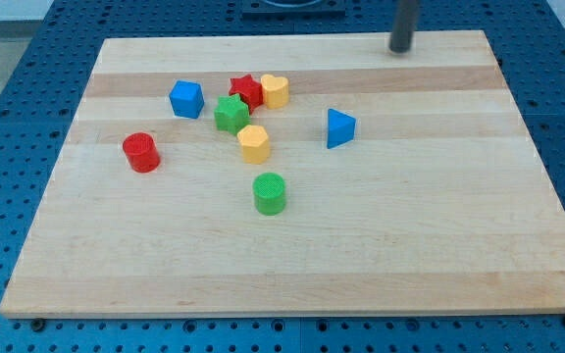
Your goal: Move your arm towards the right side of the board
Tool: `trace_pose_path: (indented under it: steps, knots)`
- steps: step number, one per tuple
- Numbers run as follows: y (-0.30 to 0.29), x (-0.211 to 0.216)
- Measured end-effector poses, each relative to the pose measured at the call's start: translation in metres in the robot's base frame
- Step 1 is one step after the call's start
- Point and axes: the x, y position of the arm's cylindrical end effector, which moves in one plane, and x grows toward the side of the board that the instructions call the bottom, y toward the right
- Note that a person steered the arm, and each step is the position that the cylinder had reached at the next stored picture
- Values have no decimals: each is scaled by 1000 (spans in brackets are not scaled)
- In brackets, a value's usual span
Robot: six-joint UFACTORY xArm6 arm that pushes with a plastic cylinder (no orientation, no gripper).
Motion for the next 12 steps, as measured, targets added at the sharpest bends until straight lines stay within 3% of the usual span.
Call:
trace_pose_path:
  steps: [1,2,3,4,5,6,8,9,11,12]
  knots:
    - [-31,-14]
    - [-103,-40]
    - [-125,17]
    - [-122,27]
    - [-48,56]
    - [-9,76]
    - [-9,33]
    - [-9,33]
    - [99,28]
    - [1,3]
